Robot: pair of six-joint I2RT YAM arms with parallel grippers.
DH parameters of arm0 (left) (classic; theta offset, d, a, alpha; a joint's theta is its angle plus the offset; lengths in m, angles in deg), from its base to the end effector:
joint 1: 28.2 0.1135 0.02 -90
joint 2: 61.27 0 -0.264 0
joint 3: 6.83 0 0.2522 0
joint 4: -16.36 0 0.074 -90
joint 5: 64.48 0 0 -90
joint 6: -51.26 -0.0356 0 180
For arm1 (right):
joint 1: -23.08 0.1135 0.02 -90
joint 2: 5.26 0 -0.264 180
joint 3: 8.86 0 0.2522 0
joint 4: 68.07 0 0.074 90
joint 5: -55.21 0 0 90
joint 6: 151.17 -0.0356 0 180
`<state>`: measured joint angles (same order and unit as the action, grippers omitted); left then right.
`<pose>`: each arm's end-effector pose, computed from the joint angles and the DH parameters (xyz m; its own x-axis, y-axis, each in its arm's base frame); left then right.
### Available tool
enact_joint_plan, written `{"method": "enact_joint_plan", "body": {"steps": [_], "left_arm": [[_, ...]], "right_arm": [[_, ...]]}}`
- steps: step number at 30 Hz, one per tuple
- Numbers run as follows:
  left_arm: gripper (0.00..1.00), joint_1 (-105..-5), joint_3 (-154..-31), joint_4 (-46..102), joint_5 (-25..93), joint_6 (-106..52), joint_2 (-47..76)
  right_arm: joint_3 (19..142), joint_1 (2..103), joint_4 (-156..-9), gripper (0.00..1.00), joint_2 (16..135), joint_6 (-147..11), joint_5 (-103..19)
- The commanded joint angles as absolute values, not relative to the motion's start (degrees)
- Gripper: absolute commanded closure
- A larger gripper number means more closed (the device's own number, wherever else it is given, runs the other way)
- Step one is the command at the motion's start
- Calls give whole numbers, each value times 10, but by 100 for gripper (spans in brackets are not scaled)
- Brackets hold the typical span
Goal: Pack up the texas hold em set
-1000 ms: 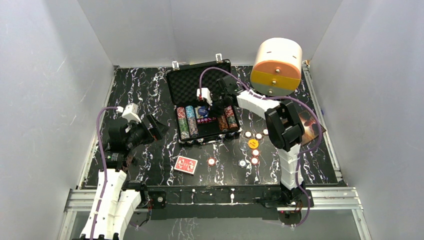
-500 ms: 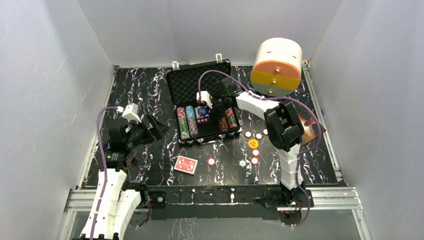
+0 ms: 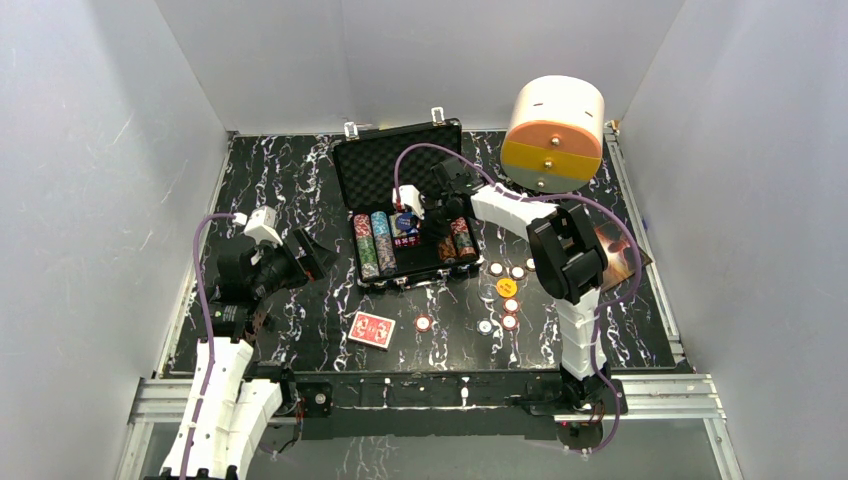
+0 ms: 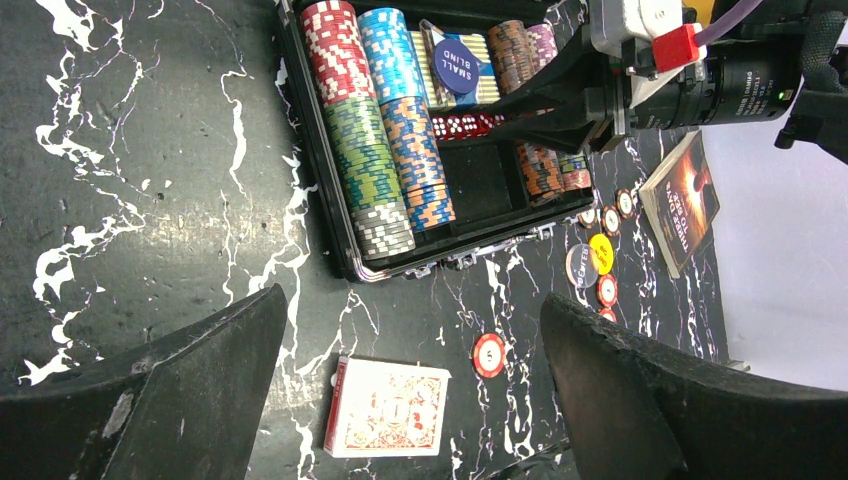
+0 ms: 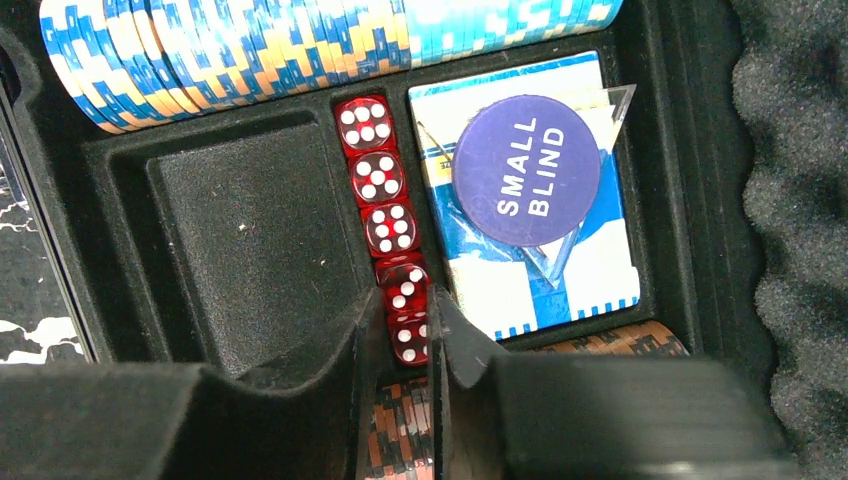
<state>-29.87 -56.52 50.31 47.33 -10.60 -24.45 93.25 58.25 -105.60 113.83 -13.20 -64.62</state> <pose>0.1540 -0.0177 0.2894 -0.4932 -0.4237 -0.7598 0.1599 0.8144 -0.5579 0.3580 0.2739 0.1851 0.1009 -0.7172 -0.6895 -0.9870 0.0150 -0.1601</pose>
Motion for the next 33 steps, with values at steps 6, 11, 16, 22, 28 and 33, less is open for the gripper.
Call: {"method": "enact_joint_plan", "body": {"steps": [6, 11, 16, 22, 28, 33], "left_arm": [[2, -296, -577, 507, 477, -109, -244], [2, -296, -577, 507, 477, -109, -244], [2, -296, -578, 507, 477, -109, -244], [1, -296, -577, 507, 476, -109, -244], [2, -296, -577, 507, 476, -109, -244], [2, -296, -577, 507, 476, -109, -244]], "right_arm": [[938, 586, -1060, 73, 1128, -127, -660], [935, 586, -1038, 68, 1110, -136, -679], [938, 586, -1002, 68, 1110, -166, -663], [940, 586, -998, 71, 1119, -170, -653], [936, 584, -1002, 62, 1114, -165, -657], [940, 583, -997, 61, 1114, -167, -654]]}}
